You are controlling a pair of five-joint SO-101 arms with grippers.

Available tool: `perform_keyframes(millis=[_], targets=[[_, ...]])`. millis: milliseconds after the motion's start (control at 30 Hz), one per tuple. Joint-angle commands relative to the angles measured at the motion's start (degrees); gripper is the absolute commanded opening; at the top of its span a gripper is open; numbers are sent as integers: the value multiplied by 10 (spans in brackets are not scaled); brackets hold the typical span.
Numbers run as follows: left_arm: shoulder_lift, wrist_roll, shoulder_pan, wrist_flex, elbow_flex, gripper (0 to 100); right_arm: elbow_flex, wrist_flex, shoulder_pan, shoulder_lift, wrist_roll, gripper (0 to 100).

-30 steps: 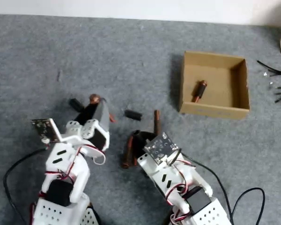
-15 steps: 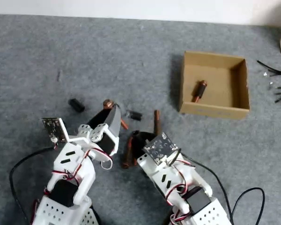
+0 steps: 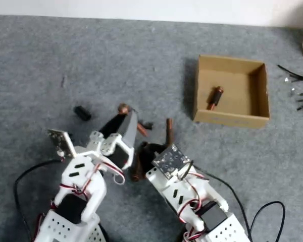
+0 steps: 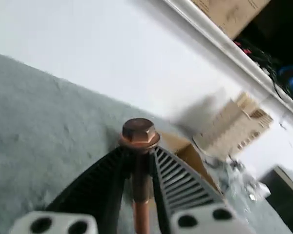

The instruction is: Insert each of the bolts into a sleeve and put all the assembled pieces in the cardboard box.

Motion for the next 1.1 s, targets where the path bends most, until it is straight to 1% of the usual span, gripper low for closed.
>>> perform_keyframes(millis=[0, 67, 200, 533, 833, 900, 1067], targets=[[-7, 4, 19, 18, 12, 6, 80, -22, 9, -8, 5, 6], [-6, 4, 19, 19, 12, 6, 80, -22, 23, -8, 5, 6], [-7, 4, 19, 22, 12, 6, 80, -22, 27, -8, 5, 6], [-7, 3, 40, 75, 7, 6, 80, -22, 27, -8, 5, 6], [-7, 4, 42, 77, 8, 6, 80, -22, 28, -8, 5, 6], [-7, 4, 49, 78, 12, 6, 80, -22, 28, -8, 5, 6], [-7, -3, 84, 115, 7, 6, 80, -22, 28, -8, 5, 6]])
